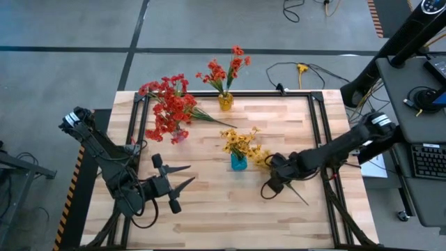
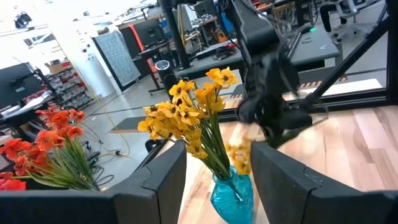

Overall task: Sort flowers into vase by color
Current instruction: Put the yellow flowers into the blue vase

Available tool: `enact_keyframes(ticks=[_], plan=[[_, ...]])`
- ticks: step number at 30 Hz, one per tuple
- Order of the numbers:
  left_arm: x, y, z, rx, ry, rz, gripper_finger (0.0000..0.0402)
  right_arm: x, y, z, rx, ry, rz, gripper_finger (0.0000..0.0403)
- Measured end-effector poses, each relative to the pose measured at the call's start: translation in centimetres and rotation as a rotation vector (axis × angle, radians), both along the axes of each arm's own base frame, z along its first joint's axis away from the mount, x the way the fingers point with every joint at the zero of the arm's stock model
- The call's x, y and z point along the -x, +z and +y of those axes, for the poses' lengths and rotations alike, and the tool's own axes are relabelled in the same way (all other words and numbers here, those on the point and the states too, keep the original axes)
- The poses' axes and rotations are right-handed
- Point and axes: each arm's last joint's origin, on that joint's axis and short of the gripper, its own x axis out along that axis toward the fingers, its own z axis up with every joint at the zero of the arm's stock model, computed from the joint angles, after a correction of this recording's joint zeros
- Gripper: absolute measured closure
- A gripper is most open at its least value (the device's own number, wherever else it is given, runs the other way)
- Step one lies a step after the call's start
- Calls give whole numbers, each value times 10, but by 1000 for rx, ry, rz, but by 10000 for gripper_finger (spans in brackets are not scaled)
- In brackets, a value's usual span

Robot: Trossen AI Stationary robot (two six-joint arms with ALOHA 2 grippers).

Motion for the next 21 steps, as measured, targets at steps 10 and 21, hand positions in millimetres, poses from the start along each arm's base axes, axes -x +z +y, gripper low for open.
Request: enact_keyframes(ticks=[10,21], plan=[[-3,-7,-6,4,-126,54,240,28,61,18,57,235,-423,374],[-6,-10,-8,16,-198,79,240,12,100,71,270,792,-1139,374]])
